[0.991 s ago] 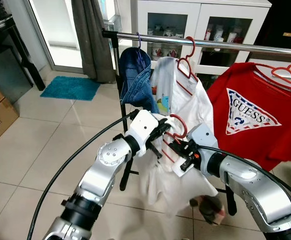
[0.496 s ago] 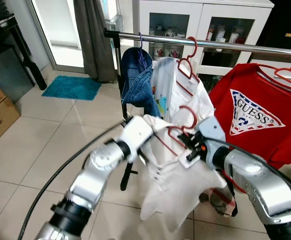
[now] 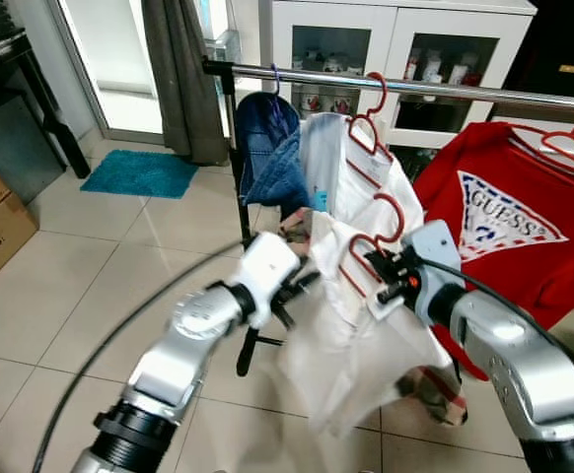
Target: Hang hanger
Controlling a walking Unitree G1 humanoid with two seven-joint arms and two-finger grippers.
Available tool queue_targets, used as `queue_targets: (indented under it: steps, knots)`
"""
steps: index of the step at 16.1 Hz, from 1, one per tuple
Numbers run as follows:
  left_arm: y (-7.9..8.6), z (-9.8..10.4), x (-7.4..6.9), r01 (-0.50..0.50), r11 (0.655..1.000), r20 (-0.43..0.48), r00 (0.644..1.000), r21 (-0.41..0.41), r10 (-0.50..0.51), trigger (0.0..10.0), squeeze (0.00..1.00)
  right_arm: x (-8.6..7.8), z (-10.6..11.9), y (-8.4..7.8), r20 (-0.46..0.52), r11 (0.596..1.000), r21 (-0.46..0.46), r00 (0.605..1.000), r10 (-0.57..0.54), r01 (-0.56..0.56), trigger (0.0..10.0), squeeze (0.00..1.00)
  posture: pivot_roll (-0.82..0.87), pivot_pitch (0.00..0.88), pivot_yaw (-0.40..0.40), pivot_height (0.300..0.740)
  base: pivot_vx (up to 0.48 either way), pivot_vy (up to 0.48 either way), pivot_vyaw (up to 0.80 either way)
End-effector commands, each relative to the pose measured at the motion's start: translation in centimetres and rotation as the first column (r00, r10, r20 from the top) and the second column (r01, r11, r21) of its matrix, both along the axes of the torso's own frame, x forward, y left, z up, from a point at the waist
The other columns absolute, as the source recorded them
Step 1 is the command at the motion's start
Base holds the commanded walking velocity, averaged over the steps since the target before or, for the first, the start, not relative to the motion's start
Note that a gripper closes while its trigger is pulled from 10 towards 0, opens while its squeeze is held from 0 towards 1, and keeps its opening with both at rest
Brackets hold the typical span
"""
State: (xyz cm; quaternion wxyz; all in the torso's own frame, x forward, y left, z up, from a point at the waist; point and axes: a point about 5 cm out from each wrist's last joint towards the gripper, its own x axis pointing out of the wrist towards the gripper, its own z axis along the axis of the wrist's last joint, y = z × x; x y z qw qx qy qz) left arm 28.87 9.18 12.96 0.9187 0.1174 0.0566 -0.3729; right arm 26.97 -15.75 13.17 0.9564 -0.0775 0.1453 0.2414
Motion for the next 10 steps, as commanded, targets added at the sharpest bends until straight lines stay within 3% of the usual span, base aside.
queue_targets:
  steps: [1,2,3,4,7,10]
  knots:
    - [1.2,1.0,0.6,-0.105,0.990,0.026,0.994,-0.095,0.108,10.0,1.00,-0.1,0.4,-0.1,0.033,1.000,0.025,0.999,-0.003,0.002,0.0,0.00,-0.15,0.000,0.020,0.740,0.000,0.000,0.00]
    - [2.3,1.7,1.1,-0.217,0.953,0.014,0.974,-0.213,0.225,10.0,1.00,-0.4,0.2,-0.2,0.036,0.999,0.036,0.999,-0.012,0.011,0.0,0.00,-0.15,0.000,0.020,0.740,0.000,0.000,0.00]
    - [2.9,1.8,1.2,-0.270,0.929,0.001,0.960,-0.255,0.279,10.0,0.67,-0.6,0.1,-0.3,0.042,0.999,0.040,0.999,-0.016,0.014,0.0,0.00,-0.15,0.000,0.020,0.740,0.000,0.000,0.00]
    - [3.9,1.9,1.0,-0.314,0.907,0.009,0.944,-0.280,0.330,10.0,0.00,-0.9,0.2,-0.4,0.058,0.997,0.068,0.998,-0.025,0.021,0.0,0.00,-0.14,0.000,0.016,0.740,0.000,0.000,0.00]
    - [6.0,1.3,-0.5,-0.396,0.889,0.049,0.907,-0.229,0.417,10.0,0.00,-2.2,0.9,-0.7,0.112,0.983,0.174,0.991,-0.072,0.051,0.0,0.00,-0.13,0.000,0.000,0.740,0.000,0.000,0.00]
    - [5.7,0.9,-1.4,-0.431,0.877,0.047,0.892,-0.214,0.450,10.0,0.00,-2.9,0.0,-1.5,0.086,0.985,0.155,0.993,-0.086,0.072,0.0,0.00,-0.12,0.000,-0.009,0.740,0.000,-0.269,0.00]
